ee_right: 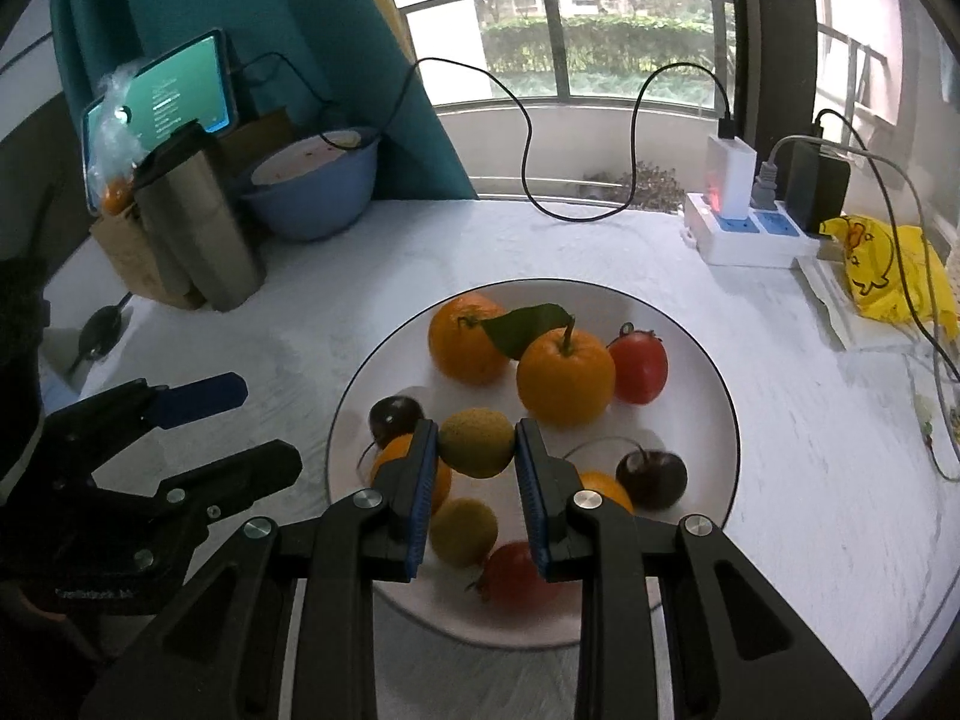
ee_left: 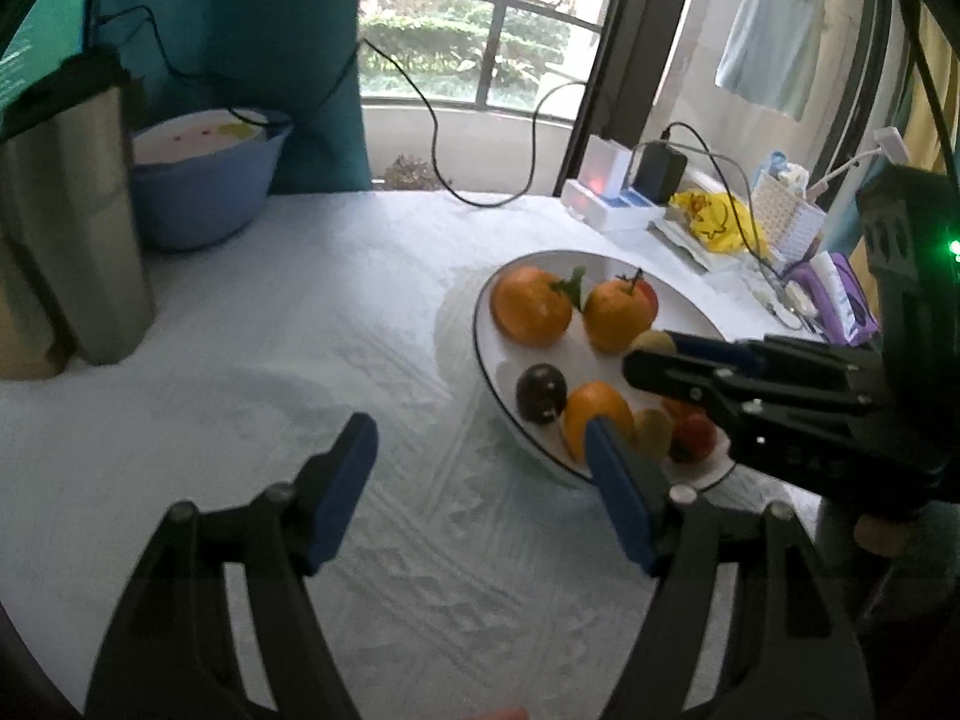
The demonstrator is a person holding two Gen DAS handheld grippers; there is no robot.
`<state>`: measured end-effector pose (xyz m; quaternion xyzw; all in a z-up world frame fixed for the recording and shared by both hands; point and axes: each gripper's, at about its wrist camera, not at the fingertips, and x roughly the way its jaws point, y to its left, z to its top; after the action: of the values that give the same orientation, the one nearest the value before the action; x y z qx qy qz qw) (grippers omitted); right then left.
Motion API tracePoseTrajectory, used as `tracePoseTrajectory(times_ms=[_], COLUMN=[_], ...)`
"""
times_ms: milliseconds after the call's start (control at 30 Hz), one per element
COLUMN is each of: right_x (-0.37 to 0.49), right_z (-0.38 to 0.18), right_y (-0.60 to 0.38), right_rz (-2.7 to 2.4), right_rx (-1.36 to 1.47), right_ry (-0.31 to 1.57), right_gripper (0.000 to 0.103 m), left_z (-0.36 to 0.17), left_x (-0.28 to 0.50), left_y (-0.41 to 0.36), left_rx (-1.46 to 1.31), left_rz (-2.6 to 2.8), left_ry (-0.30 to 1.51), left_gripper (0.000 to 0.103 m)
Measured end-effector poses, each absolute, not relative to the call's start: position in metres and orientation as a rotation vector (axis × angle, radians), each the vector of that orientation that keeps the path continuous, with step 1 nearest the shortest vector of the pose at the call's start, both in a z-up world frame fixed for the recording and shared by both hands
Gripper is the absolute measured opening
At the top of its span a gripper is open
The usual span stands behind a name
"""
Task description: Organize fruits
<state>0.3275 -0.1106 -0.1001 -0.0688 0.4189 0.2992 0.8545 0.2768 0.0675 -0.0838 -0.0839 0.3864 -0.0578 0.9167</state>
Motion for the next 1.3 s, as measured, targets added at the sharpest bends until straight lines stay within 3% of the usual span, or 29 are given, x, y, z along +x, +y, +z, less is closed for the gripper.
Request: tracePoseTrajectory(times_ms=[200, 367, 567, 933, 1033, 1233, 1300], right_x=[0.337, 0.336, 0.330, 0.290, 0.275, 0.243, 0.232], right_z=[-0.110, -0.110, -0.105, -0.074, -0.067, -0.051, -0.046], right_y=[-0.108, -0.107, -0.109, -0.126, -0.131, -0.143, -0.146], right_rz=[0.627, 0.624, 0.614, 0.595, 0.597, 0.588, 0.572], right_rx=[-0.149, -0.143, -0.138, -0.146, -0.143, -0.147, -0.171], right_ry=[0.908, 0.910, 0.903, 0.835, 0.815, 0.771, 0.757], right_gripper=[0.028, 0.028, 0.035, 0.038, 0.045, 0.047, 0.054], left_z=[-0.093, -0.092, -0.082, -0.055, -0.048, -0.036, -0.034], left_x=[0.284, 0.282, 0.272, 0.228, 0.211, 0.174, 0.163], left_y=[0.066, 0.066, 0.064, 0.055, 0.048, 0.038, 0.035], left_rx=[-0.177, -0.182, -0.172, -0.153, -0.135, -0.126, -0.120], left_rz=[-0.116, -0.119, -0.108, -0.050, -0.039, -0.040, -0.046], left_ry=[0.823, 0.813, 0.793, 0.730, 0.709, 0.669, 0.662], left_gripper=[0.074, 0.085, 0.085, 0.085, 0.085, 0.085, 0.085])
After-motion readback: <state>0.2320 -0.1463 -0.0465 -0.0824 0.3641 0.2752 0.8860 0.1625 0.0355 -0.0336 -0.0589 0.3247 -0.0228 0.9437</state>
